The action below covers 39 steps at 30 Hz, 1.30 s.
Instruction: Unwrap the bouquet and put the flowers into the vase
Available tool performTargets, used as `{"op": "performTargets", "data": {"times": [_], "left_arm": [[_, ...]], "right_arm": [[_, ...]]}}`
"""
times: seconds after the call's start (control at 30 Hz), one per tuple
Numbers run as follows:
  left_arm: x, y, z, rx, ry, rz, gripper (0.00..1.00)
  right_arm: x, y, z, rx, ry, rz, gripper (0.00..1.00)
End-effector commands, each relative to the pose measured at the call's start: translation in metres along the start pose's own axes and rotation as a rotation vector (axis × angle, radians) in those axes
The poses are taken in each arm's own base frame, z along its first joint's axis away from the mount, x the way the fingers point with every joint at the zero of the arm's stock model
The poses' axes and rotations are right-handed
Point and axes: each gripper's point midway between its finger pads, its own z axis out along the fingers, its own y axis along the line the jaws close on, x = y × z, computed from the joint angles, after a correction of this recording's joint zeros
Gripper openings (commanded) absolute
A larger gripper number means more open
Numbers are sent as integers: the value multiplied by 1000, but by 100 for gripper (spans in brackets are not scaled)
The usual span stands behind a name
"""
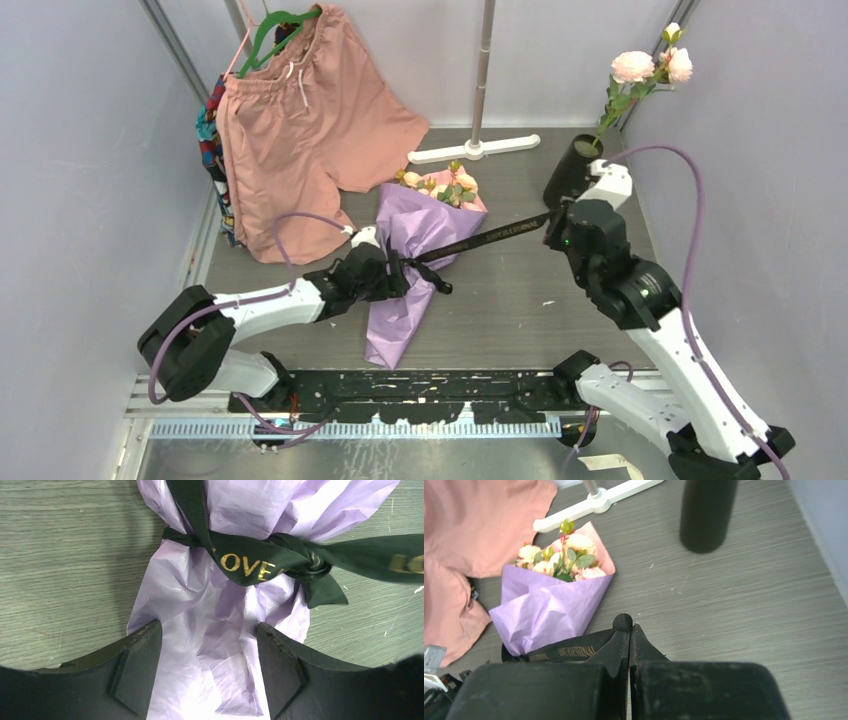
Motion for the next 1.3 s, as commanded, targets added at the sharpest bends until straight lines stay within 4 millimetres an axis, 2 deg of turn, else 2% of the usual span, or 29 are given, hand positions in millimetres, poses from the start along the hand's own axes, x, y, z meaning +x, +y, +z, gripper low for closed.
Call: {"op": "performTargets", "data": {"times": [0.0, 0.17, 0.23, 0.33, 0.47, 0.53, 0.67, 0.77, 0.87, 1.07, 1.13, 1.27], "left_arm": [[-17, -19, 1, 53, -44, 5, 70], [-22, -23, -3, 61, -55, 13, 70], [-29, -29, -7, 79, -72, 22, 70], [-40, -36, -21, 92, -82, 45, 70], [-68, -50, -57, 116, -132, 86, 71], [-86, -54, -78, 110, -174, 99, 72], [-113, -49, -114, 53, -245, 64, 74], [-117, -39, -122, -1, -257, -28, 72], [-105, -23, -111, -50, -247, -198, 62], [-72, -14, -67, 19, -242, -492, 60], [-71, -10, -59, 13, -261, -542, 57], [-83, -14, -49, 53, -330, -579, 53]], "right_arm": [[-25, -36, -27, 133, -86, 64, 1], [-41, -62, -52, 199, -177, 134, 1], [-42, -61, -54, 187, -173, 123, 1], [-26, -49, -39, 167, -89, 72, 4], [9, -14, -5, 81, 50, 37, 74], [26, 5, 12, 34, 103, 25, 84], [47, 36, 36, -3, 138, -41, 86], [63, 61, 55, -29, 172, -82, 85], [76, 83, 75, -62, 201, -93, 84], [89, 113, 109, -84, 223, -113, 82], [96, 123, 121, -94, 238, -125, 82], [121, 135, 144, -94, 283, -156, 81]]}}
